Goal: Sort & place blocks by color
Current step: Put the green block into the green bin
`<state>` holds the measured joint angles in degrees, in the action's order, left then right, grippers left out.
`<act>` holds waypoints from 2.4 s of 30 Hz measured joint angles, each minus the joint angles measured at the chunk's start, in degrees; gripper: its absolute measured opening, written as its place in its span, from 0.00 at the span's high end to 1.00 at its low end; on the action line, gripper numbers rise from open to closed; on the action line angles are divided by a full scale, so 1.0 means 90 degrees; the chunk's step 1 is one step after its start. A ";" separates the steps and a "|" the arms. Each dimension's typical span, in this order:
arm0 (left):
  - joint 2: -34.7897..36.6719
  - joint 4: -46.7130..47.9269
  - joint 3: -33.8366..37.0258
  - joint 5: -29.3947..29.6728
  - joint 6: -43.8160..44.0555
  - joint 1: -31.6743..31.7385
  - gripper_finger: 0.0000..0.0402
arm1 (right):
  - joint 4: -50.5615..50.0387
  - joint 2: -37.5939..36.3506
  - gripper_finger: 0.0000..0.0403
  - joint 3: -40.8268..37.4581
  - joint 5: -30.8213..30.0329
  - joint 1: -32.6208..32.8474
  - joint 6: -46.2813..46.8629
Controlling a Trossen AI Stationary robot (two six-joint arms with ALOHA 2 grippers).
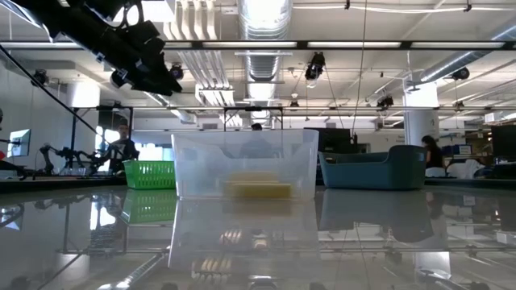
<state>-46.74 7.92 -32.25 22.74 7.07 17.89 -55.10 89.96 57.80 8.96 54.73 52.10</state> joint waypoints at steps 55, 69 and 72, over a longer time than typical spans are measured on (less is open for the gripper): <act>-0.1073 -0.3690 -0.0007 -0.0005 -0.0587 -0.3026 0.47 | 0.5069 -0.2068 0.72 -0.0929 -0.6106 -0.1643 -0.3822; -0.3794 -0.6826 -0.0503 -0.0005 -0.1112 -0.3876 0.47 | 1.0908 -0.2257 0.72 -0.2426 -0.3634 -0.3405 -0.5511; -0.4307 -0.6829 -0.0972 -0.0076 -0.1219 -0.3876 0.47 | 1.0910 -0.2257 0.72 -0.2412 -0.3612 -0.3541 -0.5460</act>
<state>-85.50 -53.54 -40.99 22.05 -3.90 -16.99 43.09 69.65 36.09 -23.55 22.86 2.96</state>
